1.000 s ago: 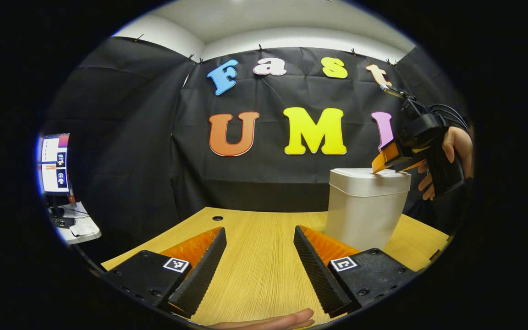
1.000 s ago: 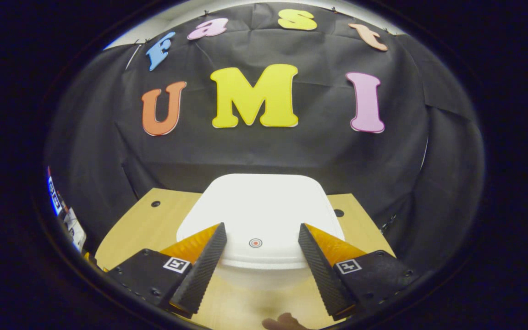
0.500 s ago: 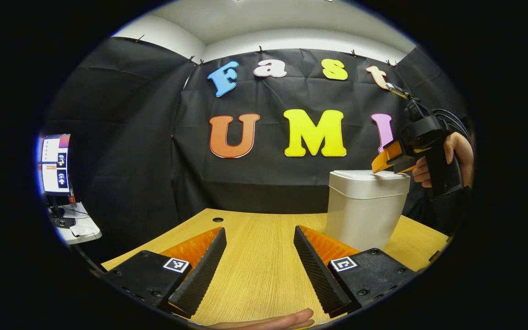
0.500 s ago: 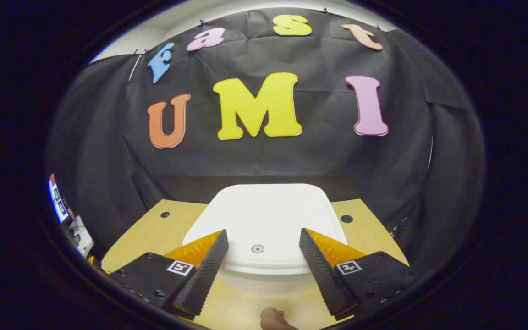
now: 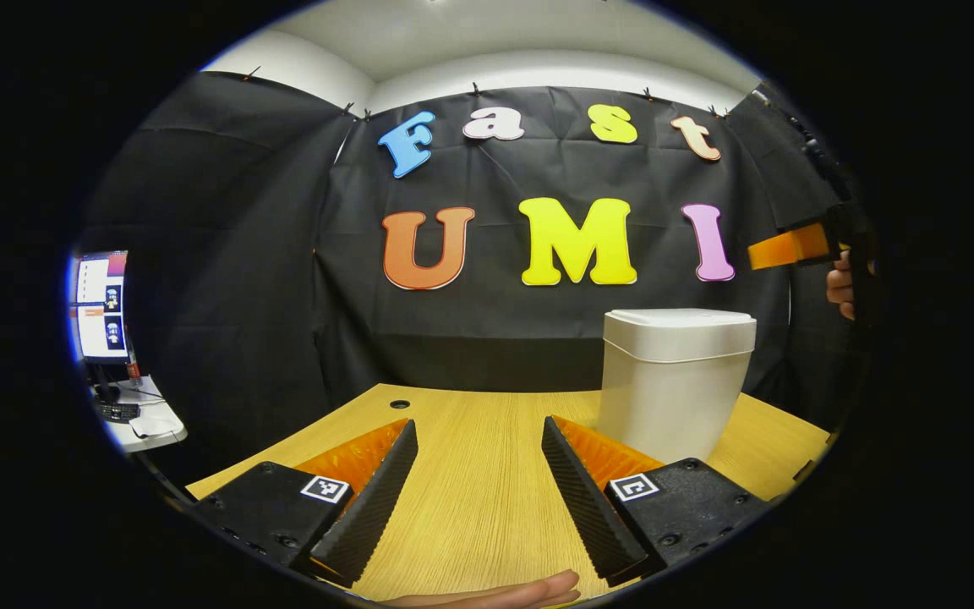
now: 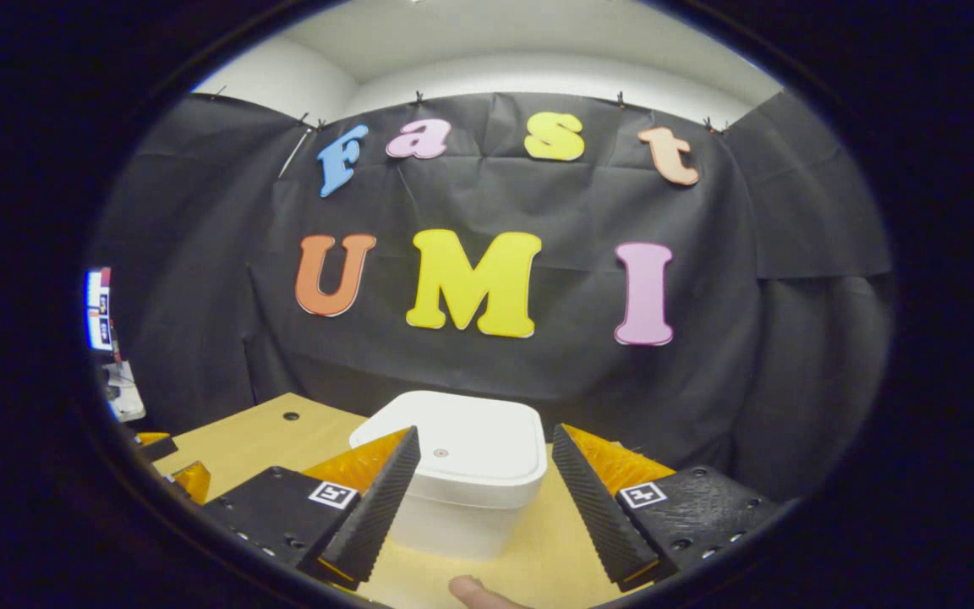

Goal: Press the lid of the desktop garbage bin to open it, pick up the crumpled paper on the desktop and throw it into the bin, then pick up the pop can on the desktop and drop it into the bin, and finally close the garbage bin lid.

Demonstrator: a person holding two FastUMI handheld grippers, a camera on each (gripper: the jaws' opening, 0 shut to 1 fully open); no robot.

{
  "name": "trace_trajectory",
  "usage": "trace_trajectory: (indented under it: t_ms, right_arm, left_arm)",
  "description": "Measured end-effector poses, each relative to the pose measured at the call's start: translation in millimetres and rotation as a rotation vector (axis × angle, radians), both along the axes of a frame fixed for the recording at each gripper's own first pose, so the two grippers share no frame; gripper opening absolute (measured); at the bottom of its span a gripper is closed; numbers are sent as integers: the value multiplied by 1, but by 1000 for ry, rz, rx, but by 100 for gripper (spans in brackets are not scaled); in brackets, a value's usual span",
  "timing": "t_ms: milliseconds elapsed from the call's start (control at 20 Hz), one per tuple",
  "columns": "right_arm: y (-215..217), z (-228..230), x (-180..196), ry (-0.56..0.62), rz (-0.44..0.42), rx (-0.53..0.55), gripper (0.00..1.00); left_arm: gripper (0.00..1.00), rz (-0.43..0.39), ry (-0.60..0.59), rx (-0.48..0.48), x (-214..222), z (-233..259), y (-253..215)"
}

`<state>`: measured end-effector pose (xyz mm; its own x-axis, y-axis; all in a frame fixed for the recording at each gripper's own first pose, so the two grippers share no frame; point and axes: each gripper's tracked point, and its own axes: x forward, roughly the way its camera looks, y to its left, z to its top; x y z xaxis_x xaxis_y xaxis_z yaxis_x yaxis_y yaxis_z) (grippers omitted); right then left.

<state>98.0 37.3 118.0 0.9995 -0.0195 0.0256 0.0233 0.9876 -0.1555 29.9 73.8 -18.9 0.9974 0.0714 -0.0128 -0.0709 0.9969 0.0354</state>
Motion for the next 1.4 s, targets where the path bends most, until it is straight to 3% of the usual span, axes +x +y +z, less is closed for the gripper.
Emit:
trace_trajectory:
  t_ms: [200,500,700,900,1200,1400]
  right_arm:
    - [-28,-10,-49,-105,-16,-15,95]
    - [-55,-67,-83,-63,29,22,95]
    - [-83,-88,-89,-105,-21,51,97]
    - [-95,-100,-93,-102,-11,84,95]
    - [-86,-116,-89,-62,16,73,93]
    - [-78,-121,-86,-53,20,60,97]
  left_arm:
    - [96,-37,16,-2,2,-4,-15]
    - [96,18,13,11,-1,1,-21]
    - [96,28,27,36,-5,-8,-30]
    - [96,13,31,62,-5,-11,-50]
    - [99,-16,12,92,-13,5,-72]
    - [99,-26,-4,104,-15,9,-74]
